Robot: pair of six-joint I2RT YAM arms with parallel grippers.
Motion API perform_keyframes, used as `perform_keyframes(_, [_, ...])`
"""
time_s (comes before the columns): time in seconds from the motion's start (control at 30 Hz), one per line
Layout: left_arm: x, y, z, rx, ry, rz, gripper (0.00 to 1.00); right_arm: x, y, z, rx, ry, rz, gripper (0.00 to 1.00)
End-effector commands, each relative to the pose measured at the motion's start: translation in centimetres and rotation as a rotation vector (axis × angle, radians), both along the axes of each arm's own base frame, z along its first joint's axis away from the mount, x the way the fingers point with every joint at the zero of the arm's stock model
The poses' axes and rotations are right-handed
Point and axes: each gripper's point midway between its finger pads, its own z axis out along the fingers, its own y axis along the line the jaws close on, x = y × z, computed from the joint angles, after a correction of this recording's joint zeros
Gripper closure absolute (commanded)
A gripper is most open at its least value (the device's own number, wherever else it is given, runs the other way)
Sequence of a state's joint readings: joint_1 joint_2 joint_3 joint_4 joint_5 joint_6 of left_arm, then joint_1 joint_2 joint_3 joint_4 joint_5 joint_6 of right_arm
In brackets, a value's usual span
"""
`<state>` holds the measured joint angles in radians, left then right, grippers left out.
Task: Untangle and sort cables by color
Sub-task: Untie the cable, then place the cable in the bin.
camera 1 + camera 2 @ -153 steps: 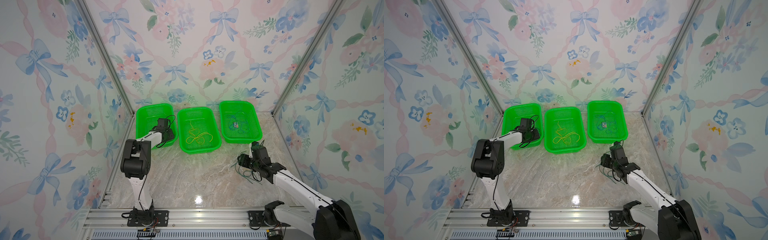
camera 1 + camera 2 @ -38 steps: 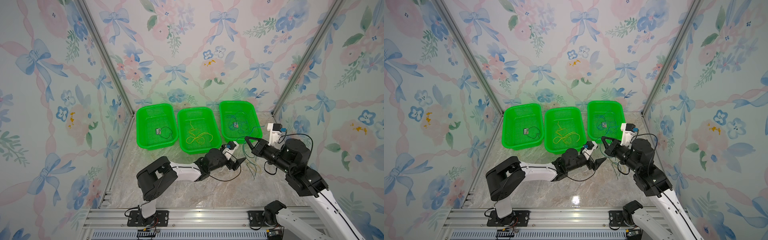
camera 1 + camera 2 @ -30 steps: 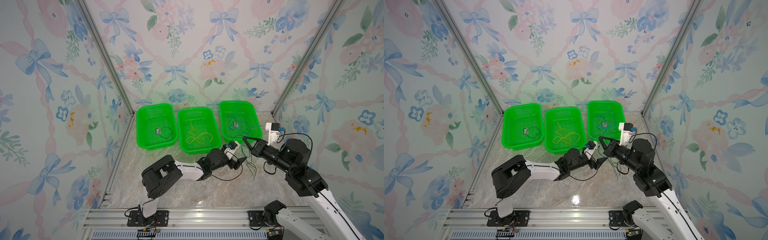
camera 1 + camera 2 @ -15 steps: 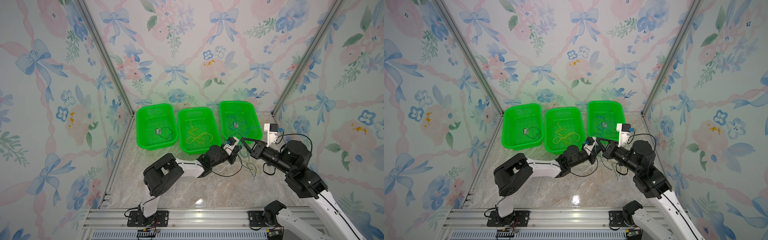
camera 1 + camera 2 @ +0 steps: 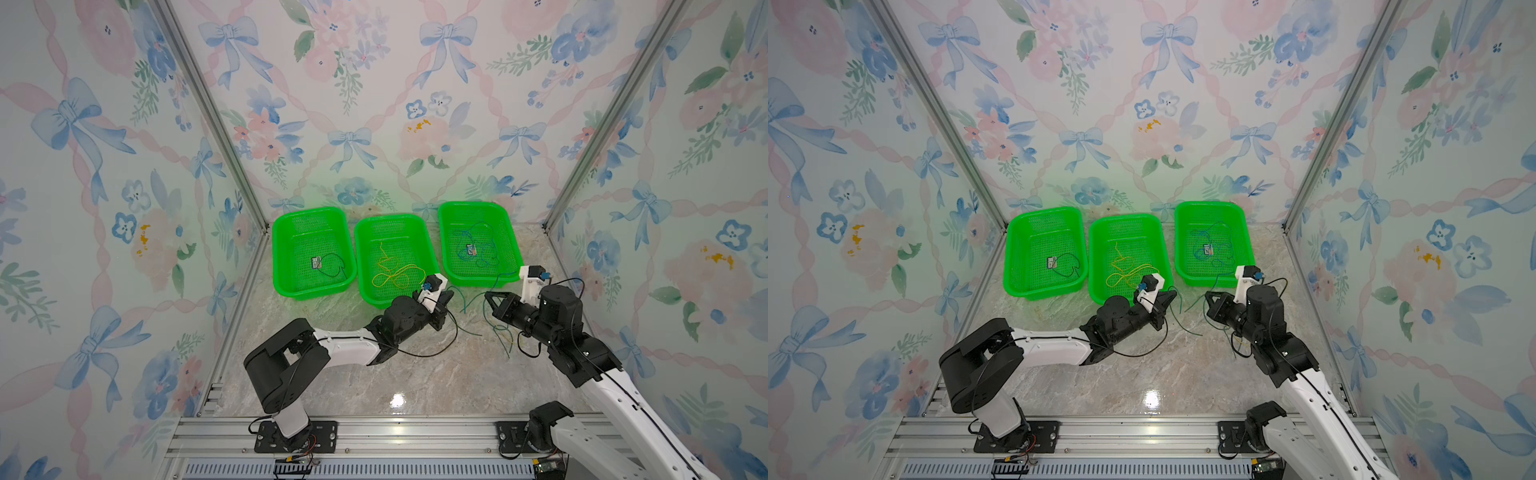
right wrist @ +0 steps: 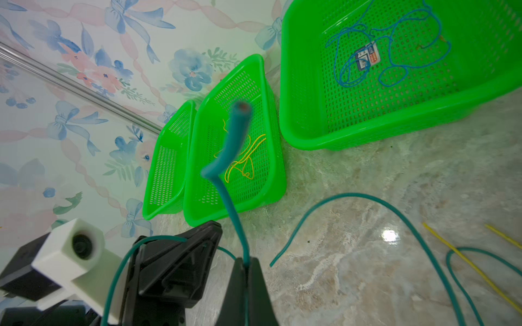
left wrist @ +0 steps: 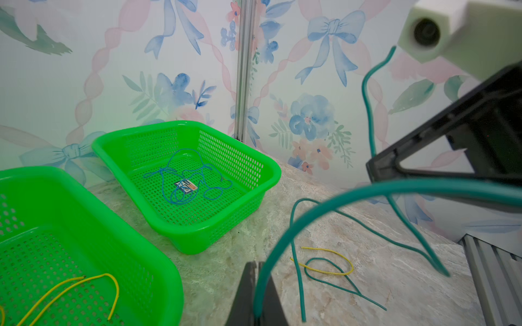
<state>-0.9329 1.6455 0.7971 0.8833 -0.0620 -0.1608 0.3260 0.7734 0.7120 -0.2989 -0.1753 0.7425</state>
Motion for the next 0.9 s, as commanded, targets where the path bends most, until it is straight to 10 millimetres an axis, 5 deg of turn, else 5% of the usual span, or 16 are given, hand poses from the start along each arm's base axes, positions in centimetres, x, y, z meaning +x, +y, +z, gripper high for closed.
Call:
perform_keyframes(0.0, [0.9,2.8,0.4,0.036,0.018,0.125,1.0,0.7,0.0,0.4,0.043,-0.017,-0.012,1.0])
perform_keyframes(0.4, [6.0,18.6,1.9,0.272,0.169,0.719,1.0,1.9,3.1,2.5,-0.003,-0.096,0.1,1.0])
perform_keyframes(0.67, [9.9,28.5,4.6,0.215,0.194,0.98,1.0,2.1,4.5,1.6,-0.06,-0.096,0.153,1.0])
perform_keyframes(0.87, [14.9,35.8,2.4,0.202,0.297,1.141,1.0,1.2,5.6,0.3,-0.103,-0.081,0.215,1.0])
